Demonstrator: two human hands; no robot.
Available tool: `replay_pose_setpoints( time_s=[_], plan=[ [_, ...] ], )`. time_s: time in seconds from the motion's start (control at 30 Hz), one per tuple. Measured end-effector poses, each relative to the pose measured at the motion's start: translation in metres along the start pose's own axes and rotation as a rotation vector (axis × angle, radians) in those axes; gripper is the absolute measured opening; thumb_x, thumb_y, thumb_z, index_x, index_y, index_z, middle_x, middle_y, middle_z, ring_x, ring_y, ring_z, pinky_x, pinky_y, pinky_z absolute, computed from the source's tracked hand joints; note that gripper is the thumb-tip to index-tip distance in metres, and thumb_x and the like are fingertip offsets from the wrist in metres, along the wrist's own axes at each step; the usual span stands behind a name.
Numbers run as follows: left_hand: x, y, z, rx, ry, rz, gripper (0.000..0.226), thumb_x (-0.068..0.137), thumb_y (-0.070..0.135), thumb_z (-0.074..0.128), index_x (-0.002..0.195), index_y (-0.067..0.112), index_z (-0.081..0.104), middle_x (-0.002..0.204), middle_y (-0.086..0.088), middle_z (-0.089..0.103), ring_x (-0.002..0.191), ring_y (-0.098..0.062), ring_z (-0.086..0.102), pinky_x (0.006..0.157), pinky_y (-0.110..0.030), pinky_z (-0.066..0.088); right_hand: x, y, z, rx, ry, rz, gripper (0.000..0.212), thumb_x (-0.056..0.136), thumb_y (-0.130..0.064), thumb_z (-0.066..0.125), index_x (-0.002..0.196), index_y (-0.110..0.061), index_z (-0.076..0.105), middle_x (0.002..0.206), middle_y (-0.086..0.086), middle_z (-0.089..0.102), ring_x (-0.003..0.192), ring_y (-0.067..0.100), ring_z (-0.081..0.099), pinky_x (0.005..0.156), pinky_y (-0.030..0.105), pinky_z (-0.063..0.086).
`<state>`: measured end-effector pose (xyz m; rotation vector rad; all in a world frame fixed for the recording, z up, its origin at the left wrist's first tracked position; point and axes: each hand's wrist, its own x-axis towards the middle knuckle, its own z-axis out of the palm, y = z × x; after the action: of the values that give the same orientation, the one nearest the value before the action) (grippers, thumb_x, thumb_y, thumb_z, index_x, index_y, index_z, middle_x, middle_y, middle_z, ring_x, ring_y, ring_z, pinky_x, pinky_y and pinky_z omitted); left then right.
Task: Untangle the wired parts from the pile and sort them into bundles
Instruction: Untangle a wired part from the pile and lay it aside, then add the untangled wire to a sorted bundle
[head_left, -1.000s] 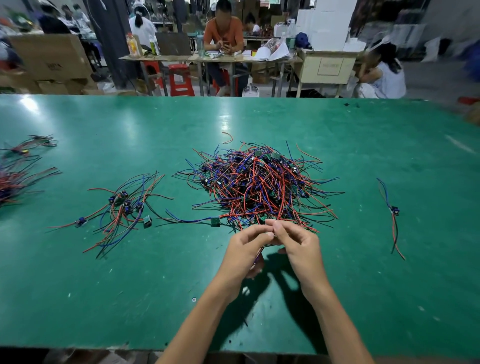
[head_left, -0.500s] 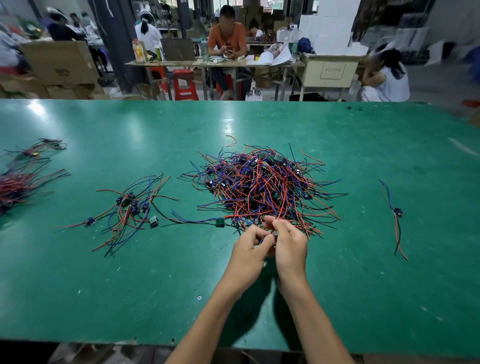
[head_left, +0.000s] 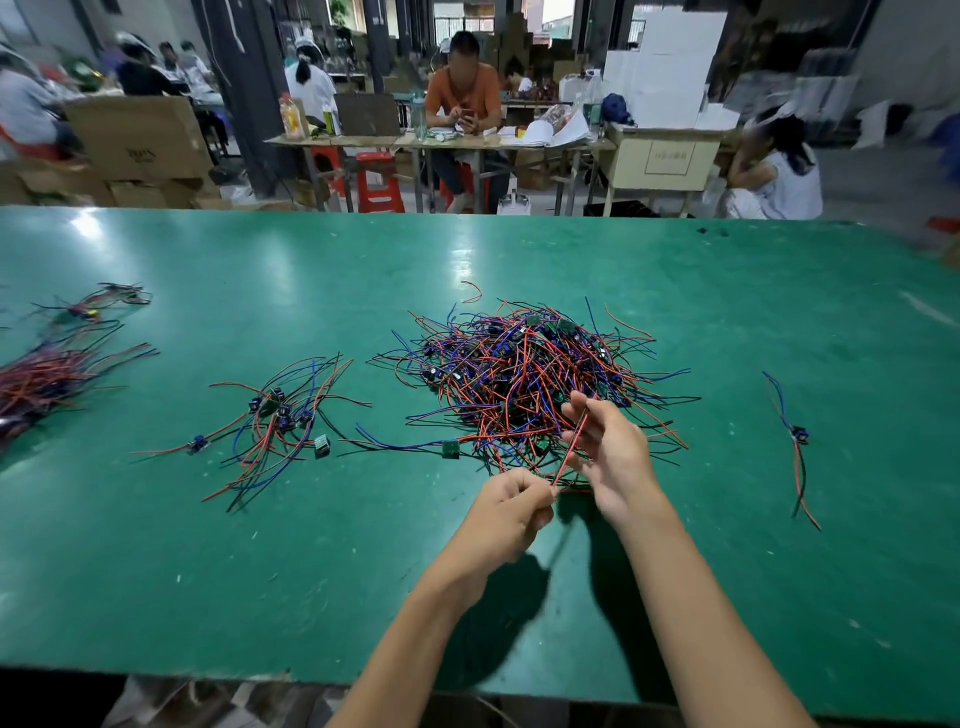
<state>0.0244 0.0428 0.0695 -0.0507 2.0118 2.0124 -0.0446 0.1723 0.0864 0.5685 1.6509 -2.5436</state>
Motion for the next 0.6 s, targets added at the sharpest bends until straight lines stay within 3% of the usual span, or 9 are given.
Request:
replay_pose_setpoints(
  time_s=[0.17, 0.27, 0.37, 0.5, 0.6],
  plan=[
    [0.000, -0.001, -0.010, -0.055, -0.077, -0.048, 0.029, 0.097, 0.020, 0.051, 0.068, 0.022, 0.044, 0.056, 0.009, 0.040, 0.042, -0.009, 0.018, 0.041, -0.018, 0.012, -0.001, -0.006, -0.015, 0.257, -0.158, 0.224, 0.025, 0.101, -0.026, 0.051, 0.080, -0.026, 0.065, 0.076, -0.008, 0.067, 0.065, 0.010, 0.048, 0.060, 0.025, 0.037],
    [0.002, -0.002, -0.018, -0.063, -0.100, -0.034, 0.008, 0.095, 0.020, 0.050, 0.091, 0.015, 0.054, 0.056, 0.008, 0.047, 0.040, -0.009, 0.019, 0.039, -0.017, 0.013, -0.004, 0.003, -0.017, 0.150, -0.079, 0.093, 0.022, 0.101, -0.026, 0.052, 0.086, -0.023, 0.068, 0.073, -0.008, 0.063, 0.057, 0.007, 0.046, 0.055, 0.020, 0.037],
    [0.005, 0.001, -0.022, -0.023, -0.136, -0.016, 0.013, 0.092, 0.024, 0.054, 0.096, 0.011, 0.056, 0.057, 0.005, 0.052, 0.038, -0.009, 0.020, 0.038, -0.016, 0.013, -0.004, 0.009, -0.021, 0.218, -0.018, -0.040, 0.020, 0.100, -0.025, 0.054, 0.090, -0.021, 0.071, 0.067, -0.010, 0.056, 0.044, 0.004, 0.038, 0.044, 0.015, 0.034],
    [0.009, 0.004, -0.023, 0.003, -0.198, -0.017, 0.010, 0.093, 0.017, 0.054, 0.084, 0.015, 0.058, 0.054, 0.000, 0.054, 0.036, -0.009, 0.022, 0.037, -0.014, 0.014, -0.010, 0.008, -0.034, 0.666, -0.239, 0.311, 0.022, 0.091, -0.026, 0.056, 0.073, -0.025, 0.067, 0.060, -0.013, 0.050, 0.043, 0.003, 0.035, 0.040, 0.014, 0.034],
    [0.008, 0.004, -0.026, 0.025, -0.175, -0.026, 0.014, 0.096, 0.016, 0.057, 0.083, 0.017, 0.063, 0.060, -0.004, 0.060, 0.040, -0.009, 0.023, 0.038, -0.016, 0.015, -0.014, 0.002, -0.041, 0.577, -0.212, 0.312, 0.019, 0.091, -0.027, 0.058, 0.083, -0.024, 0.074, 0.069, -0.010, 0.060, 0.050, 0.004, 0.044, 0.043, 0.015, 0.038]
  ],
)
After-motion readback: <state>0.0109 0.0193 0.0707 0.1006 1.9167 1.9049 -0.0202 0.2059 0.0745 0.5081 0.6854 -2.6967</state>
